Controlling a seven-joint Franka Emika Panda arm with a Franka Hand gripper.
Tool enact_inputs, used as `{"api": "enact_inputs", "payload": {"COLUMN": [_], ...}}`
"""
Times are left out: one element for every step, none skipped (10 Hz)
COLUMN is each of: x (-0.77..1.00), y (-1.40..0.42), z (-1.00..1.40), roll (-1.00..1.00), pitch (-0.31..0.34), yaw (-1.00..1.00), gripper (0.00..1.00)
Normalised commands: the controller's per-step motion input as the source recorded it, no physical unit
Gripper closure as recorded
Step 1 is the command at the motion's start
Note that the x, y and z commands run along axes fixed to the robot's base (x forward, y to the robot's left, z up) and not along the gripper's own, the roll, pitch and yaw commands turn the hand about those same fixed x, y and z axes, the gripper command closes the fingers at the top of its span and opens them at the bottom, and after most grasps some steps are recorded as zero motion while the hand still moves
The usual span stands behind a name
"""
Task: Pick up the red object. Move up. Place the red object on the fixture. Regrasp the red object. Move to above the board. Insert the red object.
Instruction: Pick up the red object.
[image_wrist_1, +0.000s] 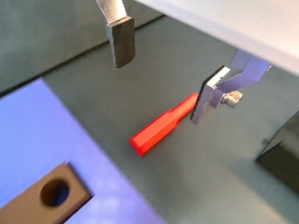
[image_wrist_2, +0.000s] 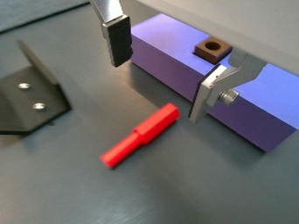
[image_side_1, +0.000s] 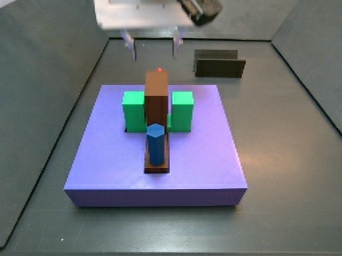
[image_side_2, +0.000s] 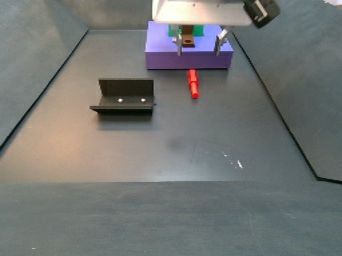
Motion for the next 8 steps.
{"api": "enact_inputs", "payload": {"x": [-0.01, 0.00, 0.00, 0.00, 0.00, 0.00, 0.01, 0.05], "y": [-0.25, -0.18, -0.14, -0.13, -0.11, -0.11, -0.09, -0.09], "z": [-0.37, -0.21, -0.19, -0.23, -0.27, -0.32, -0.31, -0.23], "roll": [0.00, 0.00, 0.00, 0.00, 0.02, 0.01, 0.00, 0.03], "pitch": [-0.080, -0.036, -0.033, -0.041, -0.036, -0.050, -0.039, -0.014], "yaw": [0.16, 0.09, 0.11, 0.11, 0.07, 0.07, 0.08, 0.06], "gripper": [0.00, 0.00, 0.00, 0.00, 0.00, 0.00, 0.00, 0.00]}}
